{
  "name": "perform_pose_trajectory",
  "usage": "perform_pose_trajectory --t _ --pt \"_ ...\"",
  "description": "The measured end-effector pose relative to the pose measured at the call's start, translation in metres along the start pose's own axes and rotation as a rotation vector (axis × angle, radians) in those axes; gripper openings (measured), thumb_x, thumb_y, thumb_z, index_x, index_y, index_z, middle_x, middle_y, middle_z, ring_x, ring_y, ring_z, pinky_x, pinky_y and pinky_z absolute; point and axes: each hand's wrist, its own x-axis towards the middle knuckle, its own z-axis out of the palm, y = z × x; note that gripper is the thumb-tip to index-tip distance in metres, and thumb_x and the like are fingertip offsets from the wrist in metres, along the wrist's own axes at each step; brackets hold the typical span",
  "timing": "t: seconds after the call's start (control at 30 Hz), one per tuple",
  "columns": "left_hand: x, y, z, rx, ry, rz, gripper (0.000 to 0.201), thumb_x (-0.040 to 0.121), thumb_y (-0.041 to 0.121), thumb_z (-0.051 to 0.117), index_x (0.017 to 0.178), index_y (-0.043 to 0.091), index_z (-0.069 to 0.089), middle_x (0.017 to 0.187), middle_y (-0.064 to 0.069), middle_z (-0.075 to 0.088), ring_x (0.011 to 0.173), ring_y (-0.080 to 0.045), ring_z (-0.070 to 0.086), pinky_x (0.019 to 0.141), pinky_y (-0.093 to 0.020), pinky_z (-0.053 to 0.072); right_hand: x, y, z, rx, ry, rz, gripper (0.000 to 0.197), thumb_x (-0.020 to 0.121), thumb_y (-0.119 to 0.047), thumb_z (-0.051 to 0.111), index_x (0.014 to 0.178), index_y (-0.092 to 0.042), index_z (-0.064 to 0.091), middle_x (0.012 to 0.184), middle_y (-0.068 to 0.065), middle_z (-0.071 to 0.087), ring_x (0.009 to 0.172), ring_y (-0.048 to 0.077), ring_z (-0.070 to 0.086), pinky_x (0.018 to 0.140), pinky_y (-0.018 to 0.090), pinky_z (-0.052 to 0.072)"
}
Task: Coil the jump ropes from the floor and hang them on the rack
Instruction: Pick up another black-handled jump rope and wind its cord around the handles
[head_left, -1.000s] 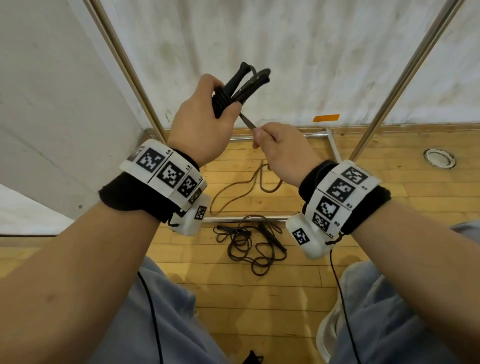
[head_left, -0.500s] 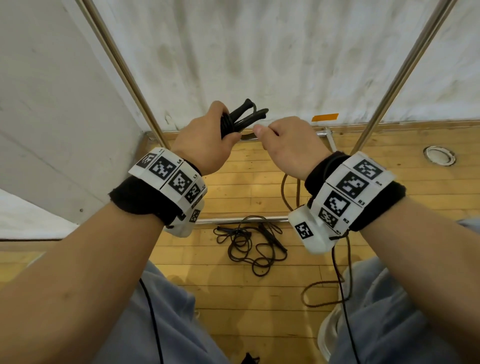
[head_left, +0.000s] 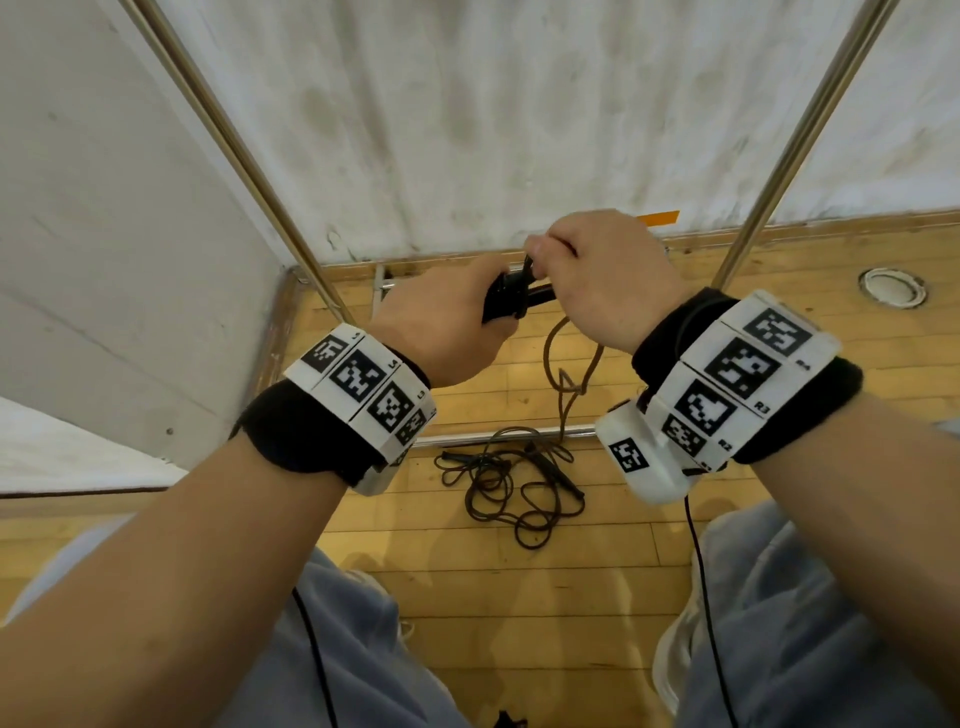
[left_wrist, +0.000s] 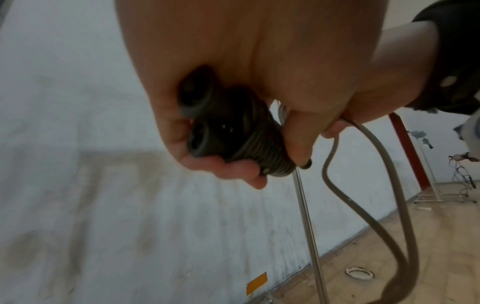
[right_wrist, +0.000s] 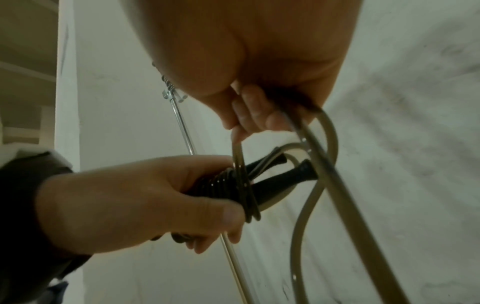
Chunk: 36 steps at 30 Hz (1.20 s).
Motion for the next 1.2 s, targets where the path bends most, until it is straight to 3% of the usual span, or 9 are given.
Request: perform_pose_trajectory --t 0.2,0.33,0.43,0.5,0.6,0.77,0.9,1.03,1.2 --pt "-0.002 0.008 0.0 -0.031 0.085 0.014 0.024 0.081 0.053 0.061 0.094 0.034 0.054 0.072 0.014 0.056 0.065 -0.004 0.052 0.049 -0.023 0.032 0.007 -0.001 -0.006 -0.108 0.092 -0.026 0.047 0.094 -0.041 0.047 0.053 -0.018 0.047 0.052 -0.004 0.043 0.047 0.01 0.04 0.046 0.019 0.027" --pt "-0.006 0.008 -0.001 -0.073 0.117 0.078 0.024 0.082 0.045 0.06 0.1 0.029 0.061 0.07 0.012 0.057 0.067 -0.011 0.056 0.053 -0.025 0.041 0.017 0.007 -0.011 0.037 0.066 0.019 0.052 0.087 -0.044 0.058 0.069 0.004 0.062 0.054 0.005 0.04 0.049 0.015 0.037 0.046 0.022 0.031" --pt "-0.012 0.009 -0.005 -0.1 0.158 0.132 0.023 0.081 0.043 0.06 0.099 0.028 0.063 0.07 0.01 0.06 0.069 -0.016 0.059 0.061 -0.031 0.048 0.02 0.013 -0.017 0.171 -0.014 0.084 0.043 0.083 -0.047 0.064 0.069 -0.006 0.07 0.042 -0.006 0.039 0.039 0.006 0.038 0.044 0.014 0.03" --pt "-0.016 0.01 -0.007 -0.133 0.184 0.17 0.025 0.081 0.043 0.062 0.101 0.027 0.063 0.073 0.008 0.063 0.07 -0.017 0.061 0.064 -0.034 0.05 0.021 0.017 -0.02 0.291 -0.1 0.13 0.038 0.079 -0.05 0.067 0.056 -0.021 0.066 0.041 -0.011 0.043 0.04 0.003 0.042 0.05 0.014 0.034" --pt "-0.024 0.011 -0.012 -0.22 0.305 0.205 0.031 0.079 0.044 0.064 0.103 0.025 0.065 0.074 0.01 0.064 0.069 -0.016 0.062 0.065 -0.032 0.052 0.017 0.023 -0.014 0.631 -0.278 0.208 0.042 0.07 -0.055 0.069 0.069 -0.013 0.065 0.068 0.006 0.055 0.057 0.016 0.048 0.057 0.026 0.041" --pt "-0.029 0.013 -0.018 -0.391 0.466 0.179 0.04 0.073 0.046 0.065 0.103 0.019 0.064 0.073 0.013 0.057 0.07 -0.014 0.061 0.063 -0.029 0.052 0.011 0.021 0.001 1.178 -0.519 0.311 0.029 0.097 -0.036 0.043 0.082 -0.015 0.058 0.05 -0.006 0.044 0.038 0.005 0.032 0.04 0.017 0.032" --pt "-0.023 0.012 -0.021 -0.511 0.53 0.12 0.029 0.075 0.044 0.065 0.094 0.023 0.056 0.069 0.014 0.055 0.063 -0.003 0.055 0.058 -0.024 0.046 0.003 0.002 0.011 1.15 -0.331 0.259 0.027 0.099 -0.017 0.036 0.074 -0.016 0.047 0.047 -0.008 0.036 0.039 0.005 0.026 0.039 0.019 0.025" --pt "-0.021 0.012 -0.028 -0.626 0.567 0.147 0.025 0.079 0.04 0.063 0.096 0.025 0.052 0.062 0.013 0.056 0.055 0.0 0.054 0.052 -0.014 0.038 -0.01 -0.017 0.012 1.143 -0.126 0.163 0.027 0.099 -0.018 0.044 0.077 -0.017 0.059 0.052 -0.005 0.041 0.042 0.007 0.029 0.043 0.022 0.024" --pt "-0.021 0.012 -0.029 -0.682 0.55 0.156 0.029 0.081 0.035 0.06 0.107 0.028 0.049 0.063 0.018 0.062 0.051 -0.006 0.056 0.049 -0.022 0.044 -0.011 -0.021 0.016 0.621 0.099 -0.004 0.027 0.098 -0.011 0.04 0.08 -0.004 0.058 0.061 -0.001 0.047 0.05 0.012 0.038 0.051 0.028 0.033"
